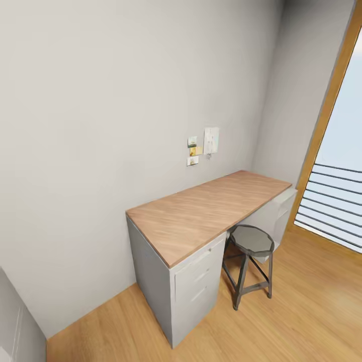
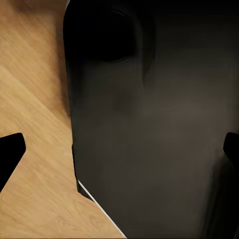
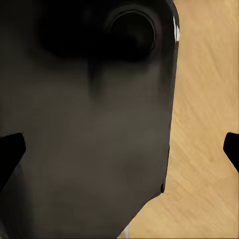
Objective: Attach the digital camera to the camera tripod in the bedroom.
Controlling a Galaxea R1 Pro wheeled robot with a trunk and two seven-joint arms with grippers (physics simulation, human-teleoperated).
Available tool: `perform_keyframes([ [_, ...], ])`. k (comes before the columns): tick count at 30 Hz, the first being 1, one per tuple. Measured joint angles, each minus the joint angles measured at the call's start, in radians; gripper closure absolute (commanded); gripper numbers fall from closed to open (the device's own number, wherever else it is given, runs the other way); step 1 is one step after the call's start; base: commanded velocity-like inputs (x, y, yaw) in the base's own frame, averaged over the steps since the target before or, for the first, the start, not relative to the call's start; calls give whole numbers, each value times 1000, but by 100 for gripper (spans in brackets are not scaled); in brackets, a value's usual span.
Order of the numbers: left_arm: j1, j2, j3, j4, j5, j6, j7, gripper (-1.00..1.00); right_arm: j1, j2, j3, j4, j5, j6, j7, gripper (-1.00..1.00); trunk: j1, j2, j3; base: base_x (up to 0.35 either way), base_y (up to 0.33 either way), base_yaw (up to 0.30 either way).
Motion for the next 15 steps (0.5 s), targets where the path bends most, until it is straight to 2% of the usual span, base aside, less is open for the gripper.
perform_keyframes([
  [4, 18, 21, 5, -14, -3, -20, 3, -100, -23, -1, 0, -23, 1, -11, 11, -100, 0, 0, 0, 0, 0, 0],
  [8, 18, 22, 5, -14, -3, -20, 3, -100, -46, -1, 0, -26, 1, -11, 11, -100, 0, 0, 0, 0, 0, 0],
  [15, 18, 22, 5, -14, -3, -20, 3, -100, -47, -1, 0, -26, 1, -11, 11, -100, 0, 0, 0, 0, 0, 0],
])
